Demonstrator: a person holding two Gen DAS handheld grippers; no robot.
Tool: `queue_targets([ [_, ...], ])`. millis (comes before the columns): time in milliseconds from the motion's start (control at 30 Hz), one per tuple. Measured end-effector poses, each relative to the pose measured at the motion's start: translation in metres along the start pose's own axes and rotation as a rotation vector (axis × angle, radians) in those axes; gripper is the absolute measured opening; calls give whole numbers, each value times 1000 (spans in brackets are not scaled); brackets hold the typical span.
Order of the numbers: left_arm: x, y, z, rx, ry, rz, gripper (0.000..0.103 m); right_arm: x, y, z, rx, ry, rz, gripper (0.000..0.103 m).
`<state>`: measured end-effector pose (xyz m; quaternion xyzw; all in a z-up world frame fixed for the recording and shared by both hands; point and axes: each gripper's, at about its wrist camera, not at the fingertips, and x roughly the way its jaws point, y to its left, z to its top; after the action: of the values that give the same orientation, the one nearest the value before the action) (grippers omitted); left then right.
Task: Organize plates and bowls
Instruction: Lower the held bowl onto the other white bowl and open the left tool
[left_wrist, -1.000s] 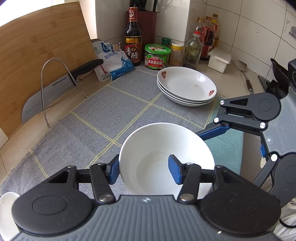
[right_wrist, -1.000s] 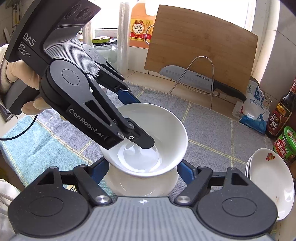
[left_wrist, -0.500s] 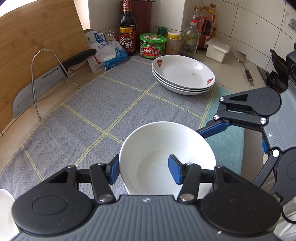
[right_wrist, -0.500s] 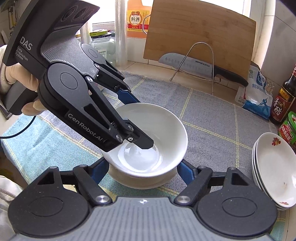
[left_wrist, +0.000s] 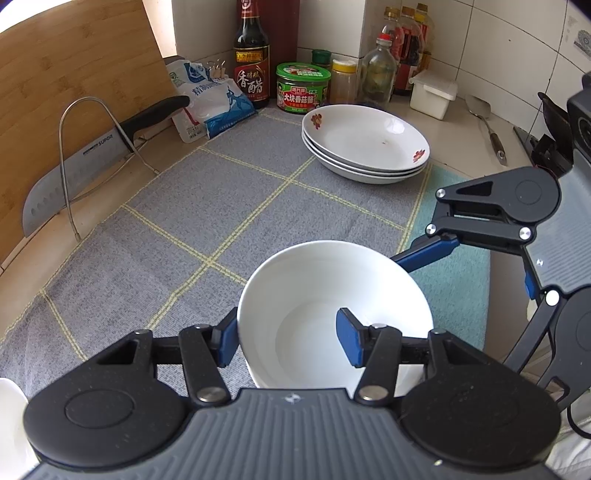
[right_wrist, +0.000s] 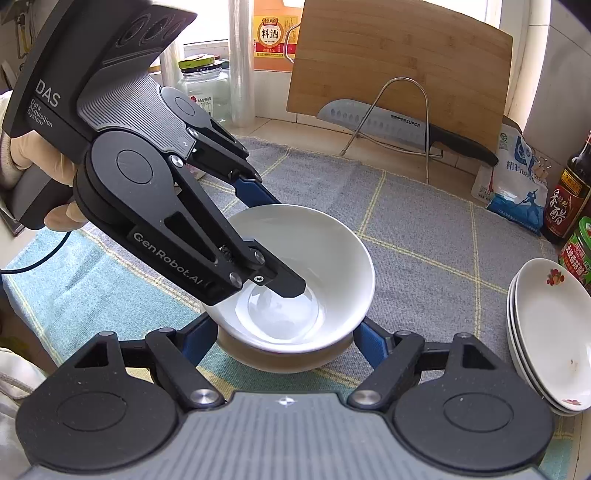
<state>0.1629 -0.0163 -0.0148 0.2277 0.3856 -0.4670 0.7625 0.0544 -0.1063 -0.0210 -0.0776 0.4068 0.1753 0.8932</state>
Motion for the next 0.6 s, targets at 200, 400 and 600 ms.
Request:
queue_targets([
  [200, 0, -1, -2, 4, -2, 7, 53, 0, 0, 0, 3, -2, 1, 84],
  [400, 2, 0, -4, -6, -1, 5, 54, 1, 0, 0, 3, -5, 4, 87],
  [600, -4, 2, -4, -13, -34, 34, 73, -5, 2, -3, 8, -46, 32, 103],
])
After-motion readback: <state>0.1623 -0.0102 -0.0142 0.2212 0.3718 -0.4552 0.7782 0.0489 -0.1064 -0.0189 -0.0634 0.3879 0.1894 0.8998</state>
